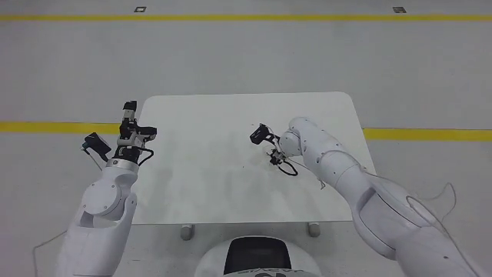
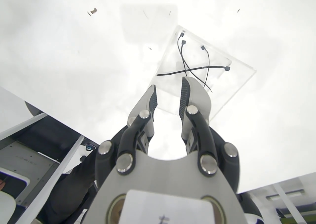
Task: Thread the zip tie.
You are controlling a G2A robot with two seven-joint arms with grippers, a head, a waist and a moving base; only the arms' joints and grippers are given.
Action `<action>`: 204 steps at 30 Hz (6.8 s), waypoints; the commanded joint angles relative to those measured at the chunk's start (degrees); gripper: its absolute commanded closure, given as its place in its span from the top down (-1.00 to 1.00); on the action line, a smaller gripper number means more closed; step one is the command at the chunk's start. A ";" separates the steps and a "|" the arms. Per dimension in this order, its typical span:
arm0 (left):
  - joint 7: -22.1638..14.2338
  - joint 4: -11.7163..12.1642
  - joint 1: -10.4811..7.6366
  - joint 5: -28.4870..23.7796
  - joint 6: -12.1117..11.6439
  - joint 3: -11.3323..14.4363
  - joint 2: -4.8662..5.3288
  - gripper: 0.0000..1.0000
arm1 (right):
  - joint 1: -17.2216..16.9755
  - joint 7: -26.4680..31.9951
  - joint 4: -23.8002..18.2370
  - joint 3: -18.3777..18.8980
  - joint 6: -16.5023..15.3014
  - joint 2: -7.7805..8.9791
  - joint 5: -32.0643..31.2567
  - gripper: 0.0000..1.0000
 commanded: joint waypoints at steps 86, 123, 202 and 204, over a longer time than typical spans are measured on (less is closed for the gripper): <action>0.00 0.00 0.00 0.00 0.00 0.00 0.00 1.00 | 2.47 -9.60 17.28 -4.43 0.00 -6.83 1.04 -0.78; 0.00 0.00 0.00 0.00 0.00 0.00 0.00 1.00 | 3.16 -9.37 17.41 -3.55 0.00 -7.45 1.38 -0.68; 0.00 0.00 0.00 0.00 0.00 0.00 0.00 1.00 | 2.84 -9.74 17.02 0.53 0.00 -8.57 -0.05 -0.46; 0.00 0.00 0.00 0.00 0.00 0.00 0.00 1.00 | 2.74 -9.42 16.58 0.42 0.00 -8.30 0.01 -0.46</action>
